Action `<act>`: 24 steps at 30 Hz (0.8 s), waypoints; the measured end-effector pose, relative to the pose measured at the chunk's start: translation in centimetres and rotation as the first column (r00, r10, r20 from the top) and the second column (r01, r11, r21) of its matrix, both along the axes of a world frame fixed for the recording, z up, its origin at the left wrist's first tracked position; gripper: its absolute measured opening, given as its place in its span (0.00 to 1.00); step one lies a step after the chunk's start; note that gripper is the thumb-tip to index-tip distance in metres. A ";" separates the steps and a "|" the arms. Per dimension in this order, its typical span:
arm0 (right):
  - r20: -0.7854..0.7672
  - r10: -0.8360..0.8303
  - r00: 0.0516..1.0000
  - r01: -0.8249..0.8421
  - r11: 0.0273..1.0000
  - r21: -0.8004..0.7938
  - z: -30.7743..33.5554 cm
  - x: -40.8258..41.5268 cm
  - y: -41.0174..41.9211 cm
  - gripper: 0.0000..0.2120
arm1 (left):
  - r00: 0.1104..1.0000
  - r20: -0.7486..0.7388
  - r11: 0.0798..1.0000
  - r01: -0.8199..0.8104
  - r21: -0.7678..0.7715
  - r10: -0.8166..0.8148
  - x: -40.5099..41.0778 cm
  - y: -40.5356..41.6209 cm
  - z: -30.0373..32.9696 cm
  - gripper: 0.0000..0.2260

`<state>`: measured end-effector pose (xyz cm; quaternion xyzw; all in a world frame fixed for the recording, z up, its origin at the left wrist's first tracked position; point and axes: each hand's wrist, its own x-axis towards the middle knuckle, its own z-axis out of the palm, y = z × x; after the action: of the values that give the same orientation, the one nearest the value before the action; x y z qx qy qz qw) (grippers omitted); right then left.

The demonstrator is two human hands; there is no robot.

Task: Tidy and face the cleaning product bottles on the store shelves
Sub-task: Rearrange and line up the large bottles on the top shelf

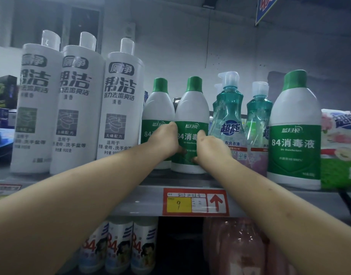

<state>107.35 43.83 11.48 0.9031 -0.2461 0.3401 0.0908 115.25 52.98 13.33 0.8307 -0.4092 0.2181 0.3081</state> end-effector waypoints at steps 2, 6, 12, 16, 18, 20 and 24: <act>-0.012 -0.012 1.000 0.012 1.000 -0.011 0.0 0.3 0.1 0.19 | 0.999 0.040 1.000 -0.020 0.009 0.019 0.1 -0.2 0.0 0.20; -0.021 -0.003 1.000 0.004 1.000 0.028 0.4 0.8 0.0 0.18 | 0.996 0.079 0.999 -0.042 0.014 0.041 0.4 -0.7 -0.3 0.16; -0.032 -0.002 0.999 0.003 1.000 0.030 0.1 1.0 0.0 0.16 | 0.996 0.071 0.999 -0.048 0.024 0.046 0.7 -1.2 -0.6 0.18; -0.041 -0.003 0.999 0.004 1.000 0.019 0.0 0.9 0.2 0.17 | 0.999 0.018 0.999 -0.045 0.030 0.044 0.8 -1.1 -0.7 0.23; -0.080 -0.007 0.997 0.008 1.000 0.014 0.1 0.9 0.4 0.16 | 0.999 0.008 0.997 -0.054 0.051 0.053 0.7 -1.2 -0.7 0.22; -0.130 -0.015 0.991 0.017 1.000 0.019 0.3 0.9 0.7 0.15 | 0.997 0.030 0.993 -0.079 0.089 0.077 0.5 -1.4 -0.9 0.21; -0.199 -0.015 0.980 0.023 0.999 0.040 0.3 1.0 0.7 0.13 | 0.993 0.081 0.973 -0.104 0.206 0.088 0.2 -1.6 -1.1 0.22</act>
<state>108.32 44.51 11.77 0.9319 -0.2514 0.2419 0.0991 115.41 51.42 12.27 0.8690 -0.4000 0.2180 0.1929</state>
